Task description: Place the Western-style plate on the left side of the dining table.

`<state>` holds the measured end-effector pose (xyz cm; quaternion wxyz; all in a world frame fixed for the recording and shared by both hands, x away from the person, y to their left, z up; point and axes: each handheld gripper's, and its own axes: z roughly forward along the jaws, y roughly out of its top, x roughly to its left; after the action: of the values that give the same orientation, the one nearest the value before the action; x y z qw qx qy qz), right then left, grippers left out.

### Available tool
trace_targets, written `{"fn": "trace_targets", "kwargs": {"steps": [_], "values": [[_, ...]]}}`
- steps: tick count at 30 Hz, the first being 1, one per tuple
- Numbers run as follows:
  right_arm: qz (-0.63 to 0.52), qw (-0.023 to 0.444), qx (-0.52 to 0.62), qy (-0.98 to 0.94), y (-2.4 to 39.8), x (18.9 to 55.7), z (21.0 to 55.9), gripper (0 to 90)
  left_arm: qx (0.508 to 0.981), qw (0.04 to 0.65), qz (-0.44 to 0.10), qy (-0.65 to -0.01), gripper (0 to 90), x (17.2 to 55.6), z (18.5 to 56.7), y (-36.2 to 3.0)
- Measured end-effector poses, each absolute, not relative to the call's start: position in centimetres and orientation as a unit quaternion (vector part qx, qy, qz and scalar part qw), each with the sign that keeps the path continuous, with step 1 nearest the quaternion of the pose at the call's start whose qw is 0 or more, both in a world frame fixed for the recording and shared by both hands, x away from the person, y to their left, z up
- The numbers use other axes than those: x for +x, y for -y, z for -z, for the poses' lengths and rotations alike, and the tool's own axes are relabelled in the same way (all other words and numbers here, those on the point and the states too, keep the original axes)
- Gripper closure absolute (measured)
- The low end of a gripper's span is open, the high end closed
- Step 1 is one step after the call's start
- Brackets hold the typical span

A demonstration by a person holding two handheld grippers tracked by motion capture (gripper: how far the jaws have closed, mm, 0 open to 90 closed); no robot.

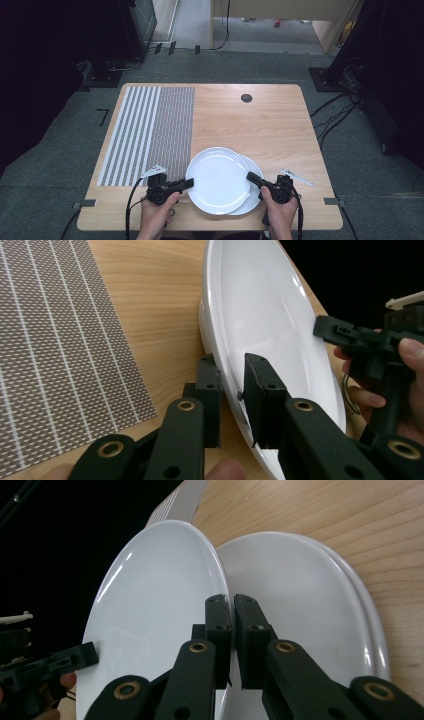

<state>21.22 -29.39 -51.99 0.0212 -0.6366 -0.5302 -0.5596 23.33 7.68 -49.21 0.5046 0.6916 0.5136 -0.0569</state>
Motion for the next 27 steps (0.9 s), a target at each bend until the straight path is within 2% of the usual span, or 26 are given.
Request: {"fn": "trace_targets", "kwargs": {"steps": [13,27], "values": [[0.555,0.022,-0.630,0.542,27.7,22.1,51.1,86.1,0.676,0.511,0.049,-0.528,81.3,23.5,48.0,-9.1],[0.558,0.034,-0.616,0.555,24.5,24.8,49.0,86.4,0.644,0.531,0.042,-0.550,81.6,24.2,47.1,-12.2]]}}
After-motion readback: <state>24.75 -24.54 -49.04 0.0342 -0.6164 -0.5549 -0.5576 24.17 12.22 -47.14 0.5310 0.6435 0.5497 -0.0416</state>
